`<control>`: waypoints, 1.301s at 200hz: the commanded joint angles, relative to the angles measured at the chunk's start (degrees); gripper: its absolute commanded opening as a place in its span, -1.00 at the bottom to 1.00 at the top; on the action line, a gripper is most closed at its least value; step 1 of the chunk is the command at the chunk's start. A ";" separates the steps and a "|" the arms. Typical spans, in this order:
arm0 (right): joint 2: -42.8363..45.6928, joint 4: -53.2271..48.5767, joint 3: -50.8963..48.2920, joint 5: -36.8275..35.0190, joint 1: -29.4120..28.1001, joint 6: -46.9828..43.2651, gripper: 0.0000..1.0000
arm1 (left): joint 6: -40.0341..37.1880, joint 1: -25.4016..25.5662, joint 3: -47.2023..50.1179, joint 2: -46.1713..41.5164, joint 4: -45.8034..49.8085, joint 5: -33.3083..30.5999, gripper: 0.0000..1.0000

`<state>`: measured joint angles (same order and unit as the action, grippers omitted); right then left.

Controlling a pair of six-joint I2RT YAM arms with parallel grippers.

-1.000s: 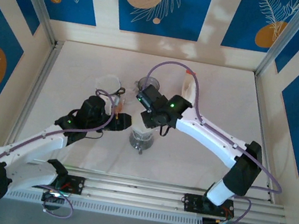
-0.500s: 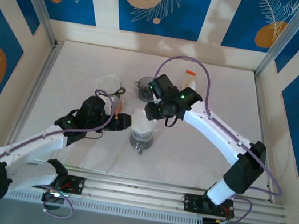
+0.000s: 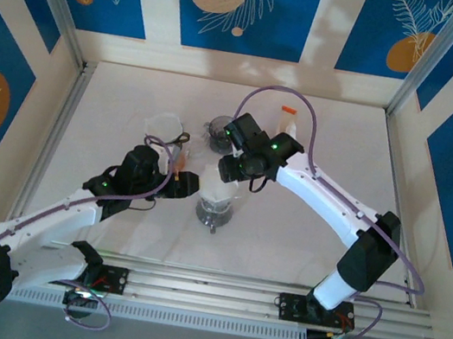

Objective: Place the coffee filter in the dripper

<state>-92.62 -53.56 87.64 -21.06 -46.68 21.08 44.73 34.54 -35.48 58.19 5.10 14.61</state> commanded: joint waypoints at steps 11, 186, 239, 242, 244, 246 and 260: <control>4.87 2.20 -2.67 2.69 -0.85 1.12 0.14 | 0.51 -0.83 0.36 -0.30 -0.27 0.87 0.38; 5.78 1.78 -7.61 1.20 -1.91 3.88 -0.19 | -0.33 -0.43 -3.72 -1.24 0.76 4.90 0.53; 5.34 1.23 -7.23 0.23 -2.46 3.71 -0.19 | -0.27 0.77 -3.55 0.92 -1.02 6.04 0.14; 5.34 1.20 -7.28 0.24 -2.44 3.77 -0.19 | -0.26 0.81 -3.42 0.94 -1.12 6.04 0.14; 5.34 1.23 -7.30 0.19 -2.41 3.72 -0.19 | -0.19 0.79 -3.33 0.89 -1.14 6.04 0.14; 5.34 1.26 -7.30 0.20 -2.42 3.71 -0.19 | -0.18 0.81 -3.25 0.89 -1.15 5.98 0.14; 5.35 1.25 -7.28 0.08 -2.52 3.80 -0.19 | 0.03 0.89 -2.73 0.78 -1.25 6.13 0.16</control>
<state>-87.20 -51.70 79.81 -20.16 -48.75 24.14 44.71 34.98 -38.04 59.07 5.67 19.09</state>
